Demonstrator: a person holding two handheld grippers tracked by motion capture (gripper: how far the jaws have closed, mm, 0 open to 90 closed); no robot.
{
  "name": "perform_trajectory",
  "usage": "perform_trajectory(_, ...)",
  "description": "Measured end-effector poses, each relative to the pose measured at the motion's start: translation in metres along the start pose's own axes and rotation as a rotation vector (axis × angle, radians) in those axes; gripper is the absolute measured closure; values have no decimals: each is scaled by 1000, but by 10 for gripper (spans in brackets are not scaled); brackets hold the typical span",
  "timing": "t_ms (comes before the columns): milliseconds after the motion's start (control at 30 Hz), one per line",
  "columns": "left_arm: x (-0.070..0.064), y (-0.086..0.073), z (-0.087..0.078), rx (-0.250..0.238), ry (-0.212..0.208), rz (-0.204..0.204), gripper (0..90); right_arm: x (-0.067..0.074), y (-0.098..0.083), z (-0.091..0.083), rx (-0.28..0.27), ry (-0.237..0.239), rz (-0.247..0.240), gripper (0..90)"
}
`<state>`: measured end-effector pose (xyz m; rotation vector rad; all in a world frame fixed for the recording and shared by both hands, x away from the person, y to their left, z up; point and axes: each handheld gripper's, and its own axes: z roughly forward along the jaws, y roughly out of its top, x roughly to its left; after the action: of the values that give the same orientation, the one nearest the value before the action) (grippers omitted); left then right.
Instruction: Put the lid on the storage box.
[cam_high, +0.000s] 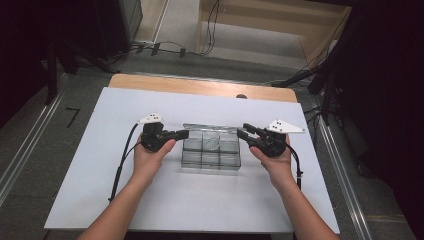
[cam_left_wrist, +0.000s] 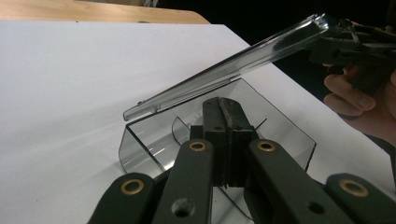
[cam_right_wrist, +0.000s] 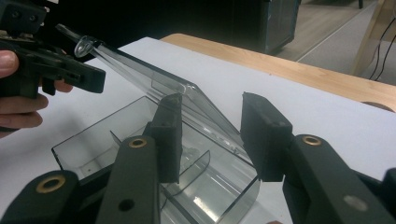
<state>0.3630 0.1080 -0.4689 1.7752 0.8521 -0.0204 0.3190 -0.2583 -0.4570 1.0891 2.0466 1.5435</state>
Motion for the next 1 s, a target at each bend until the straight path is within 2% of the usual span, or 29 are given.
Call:
perform_trajectory(233, -1, 0, 0, -7, -18, -5, 897, 3, -4, -3, 7, 5, -9, 542)
perform_trajectory(300, -2, 0, 0, -10, -23, -4, 897, 4, -6, -4, 7, 14, -11, 509)
perform_trajectory(433, -3, -2, 1, -7, -24, 1, 897, 4, -7, -9, -4, 55, -8, 386)
perform_trajectory(567, -3, -4, 1, -10, -27, -3, 897, 6, -7, -16, 2, 47, -13, 335)
perform_trajectory(667, -3, -4, 1, -7, -30, -2, 897, 5, -11, -20, 5, 45, -8, 335)
perform_trajectory(833, -4, -5, 1, -12, -32, -1, 897, 2, -23, -21, 32, 20, 29, 368)
perform_trajectory(900, -4, -5, 0, -12, -34, 2, 897, 0, -28, -21, 45, 9, 48, 421)
perform_trajectory(1000, -5, -6, 0, -16, -36, 0, 897, -2, -34, -18, 77, -13, 75, 545)
